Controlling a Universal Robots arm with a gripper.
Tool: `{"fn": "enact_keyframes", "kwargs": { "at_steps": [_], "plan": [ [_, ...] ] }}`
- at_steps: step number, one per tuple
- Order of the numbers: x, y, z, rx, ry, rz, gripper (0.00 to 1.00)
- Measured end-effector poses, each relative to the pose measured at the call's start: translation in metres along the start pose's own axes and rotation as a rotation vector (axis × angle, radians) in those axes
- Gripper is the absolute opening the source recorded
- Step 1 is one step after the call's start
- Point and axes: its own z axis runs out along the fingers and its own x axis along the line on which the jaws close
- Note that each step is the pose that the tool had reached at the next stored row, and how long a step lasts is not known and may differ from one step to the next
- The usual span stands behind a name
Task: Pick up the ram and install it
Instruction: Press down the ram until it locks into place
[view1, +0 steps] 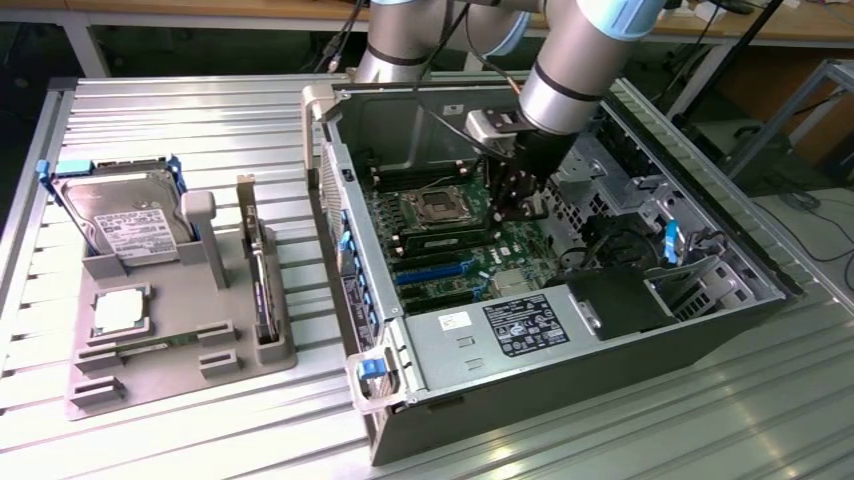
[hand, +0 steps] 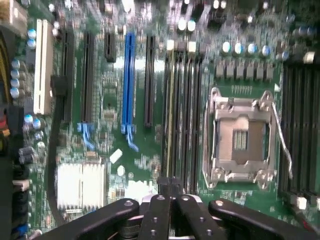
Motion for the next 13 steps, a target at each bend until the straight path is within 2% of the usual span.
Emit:
{"fn": "enact_keyframes", "kwargs": {
  "at_steps": [1,2,10,12,13],
  "plan": [
    [0.0,0.012,0.0008,0.0001,-0.0002,0.0,0.1],
    [-0.001,0.0179,0.0011,0.0,0.0001,0.0,0.1],
    [-0.002,0.0508,0.0033,-0.0001,0.003,0.0,0.1],
    [-0.002,0.0558,0.0032,-0.0002,0.0033,0.0,0.1],
    [-0.002,0.0622,0.0029,0.0,0.003,0.0,0.1]
  ]
}}
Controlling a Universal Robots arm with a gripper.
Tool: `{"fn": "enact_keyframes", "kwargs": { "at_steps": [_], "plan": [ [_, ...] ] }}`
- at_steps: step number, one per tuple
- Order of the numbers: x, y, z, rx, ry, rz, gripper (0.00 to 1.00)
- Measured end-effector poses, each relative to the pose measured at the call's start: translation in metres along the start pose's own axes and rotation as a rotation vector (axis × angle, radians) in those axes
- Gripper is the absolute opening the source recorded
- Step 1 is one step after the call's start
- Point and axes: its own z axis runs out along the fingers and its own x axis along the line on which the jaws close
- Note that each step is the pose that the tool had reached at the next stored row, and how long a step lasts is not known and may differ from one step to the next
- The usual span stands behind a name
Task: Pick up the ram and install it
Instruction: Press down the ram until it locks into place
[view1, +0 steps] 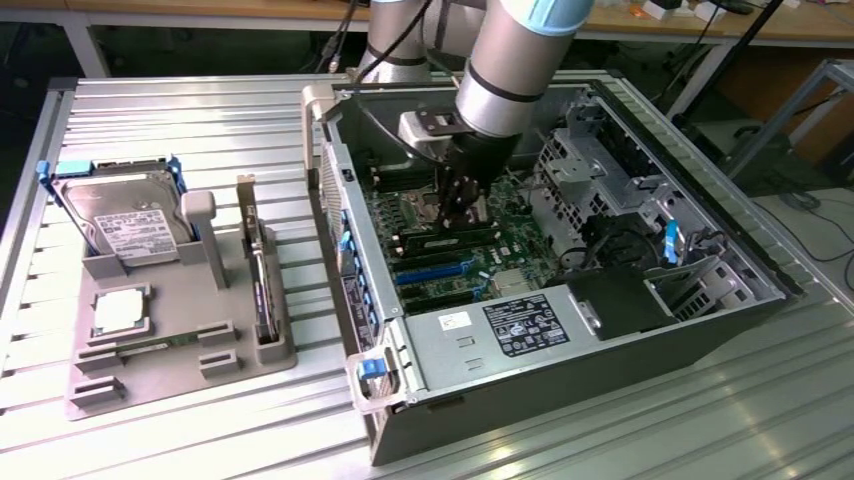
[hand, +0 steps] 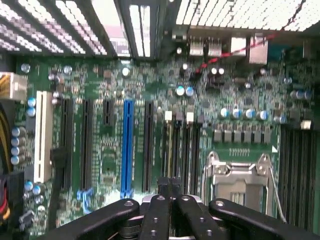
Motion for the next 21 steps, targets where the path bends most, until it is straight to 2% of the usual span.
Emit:
{"fn": "enact_keyframes", "kwargs": {
  "at_steps": [4,6,7,8,14,17,19,20,21],
  "plan": [
    [-0.001,0.0223,-0.0015,-0.0001,0.0004,0.0,0.1],
    [-0.001,0.0303,-0.0011,-0.0002,0.0021,0.0,0.1],
    [-0.002,0.0379,-0.0006,-0.0003,0.003,0.0,0.1],
    [-0.002,0.0379,-0.0006,-0.0003,0.0032,0.0,0.1],
    [-0.001,0.0346,0.0135,-0.0007,0.0047,0.0,0.1],
    [-0.001,0.0343,0.0147,-0.0002,0.0038,0.0,0.1],
    [-0.001,0.0341,0.0181,-0.0014,0.0059,0.0,0.1],
    [-0.001,0.034,0.0136,0.0011,0.0022,0.001,0.1],
    [-0.002,0.0343,0.009,0.0009,0.0023,0.001,0.1]
  ]
}}
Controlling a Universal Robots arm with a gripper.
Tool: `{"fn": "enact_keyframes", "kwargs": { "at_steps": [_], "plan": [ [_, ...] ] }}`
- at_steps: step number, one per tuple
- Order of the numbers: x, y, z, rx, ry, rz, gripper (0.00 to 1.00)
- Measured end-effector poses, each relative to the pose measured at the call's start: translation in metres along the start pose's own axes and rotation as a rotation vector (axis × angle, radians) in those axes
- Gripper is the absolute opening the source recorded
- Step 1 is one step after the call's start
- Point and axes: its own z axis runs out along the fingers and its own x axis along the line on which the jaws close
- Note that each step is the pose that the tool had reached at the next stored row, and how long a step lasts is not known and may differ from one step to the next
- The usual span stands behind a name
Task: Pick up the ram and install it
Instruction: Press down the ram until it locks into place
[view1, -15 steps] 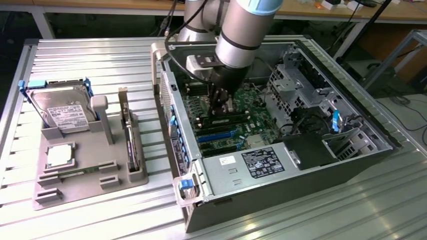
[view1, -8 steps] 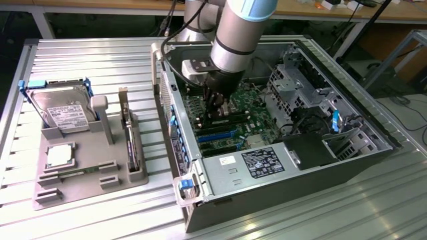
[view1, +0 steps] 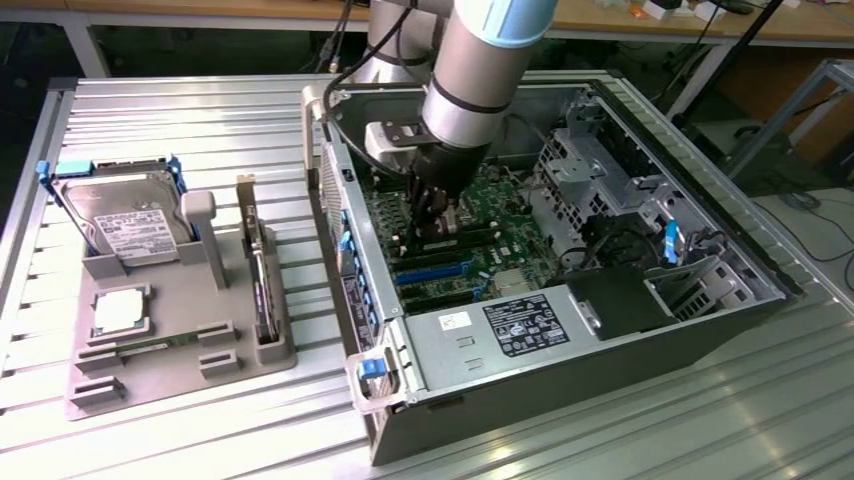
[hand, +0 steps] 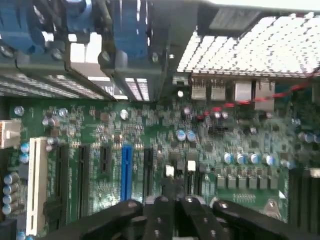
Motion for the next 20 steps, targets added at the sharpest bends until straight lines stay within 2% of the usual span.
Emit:
{"fn": "enact_keyframes", "kwargs": {
  "at_steps": [3,5,6,9,13,20],
  "plan": [
    [0.0,0.0008,-0.0214,-0.0011,0.0035,0.001,0.1],
    [0.0,-0.0092,-0.0346,-0.0011,0.0042,0.001,0.1],
    [0.0,-0.0215,-0.039,-0.0011,0.0041,0.002,0.1],
    [0.001,-0.0388,-0.0424,-0.0012,0.0042,0.002,0.1],
    [0.001,-0.0567,-0.0457,-0.0012,0.0035,0.001,0.1],
    [0.004,-0.0808,-0.0563,0.0004,-0.0078,0.0,0.1]
  ]
}}
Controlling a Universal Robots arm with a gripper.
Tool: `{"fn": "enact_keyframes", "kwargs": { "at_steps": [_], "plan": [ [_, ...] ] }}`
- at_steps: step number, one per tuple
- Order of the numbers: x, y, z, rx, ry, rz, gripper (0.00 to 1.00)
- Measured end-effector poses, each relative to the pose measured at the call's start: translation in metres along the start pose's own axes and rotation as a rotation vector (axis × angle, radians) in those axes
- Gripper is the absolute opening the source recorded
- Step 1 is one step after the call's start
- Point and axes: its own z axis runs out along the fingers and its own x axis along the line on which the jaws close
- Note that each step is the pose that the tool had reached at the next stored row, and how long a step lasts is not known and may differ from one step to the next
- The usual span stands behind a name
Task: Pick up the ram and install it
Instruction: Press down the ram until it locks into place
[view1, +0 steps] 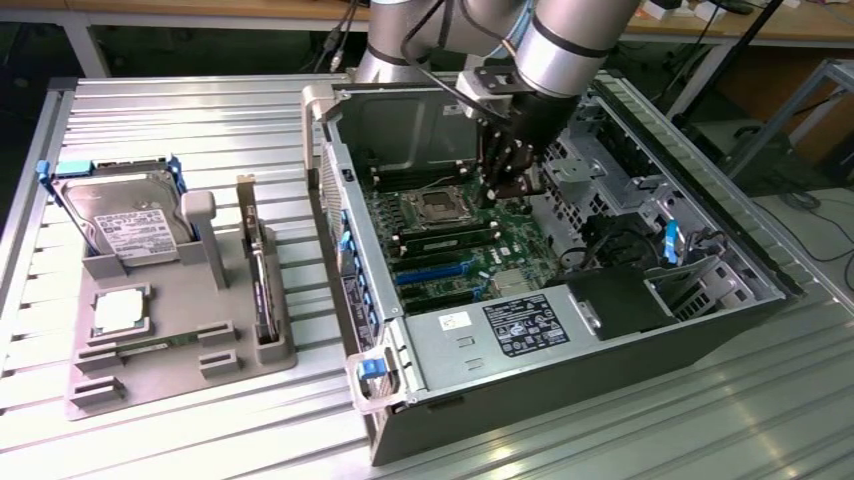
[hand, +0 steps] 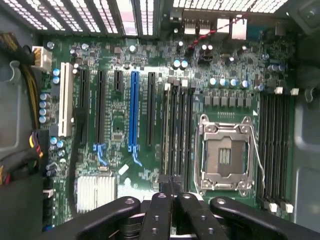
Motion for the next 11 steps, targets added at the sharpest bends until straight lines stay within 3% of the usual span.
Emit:
{"fn": "enact_keyframes", "kwargs": {
  "at_steps": [3,7,10,11],
  "plan": [
    [0.002,-0.0079,-0.0026,0.0002,-0.007,-0.001,0.1],
    [0.004,-0.0195,-0.0051,0.0004,-0.0107,-0.001,0.1],
    [0.004,-0.0252,-0.0308,0.0002,-0.0102,-0.001,0.1],
    [0.003,-0.0252,-0.0306,0.0004,-0.0107,-0.001,0.1]
  ]
}}
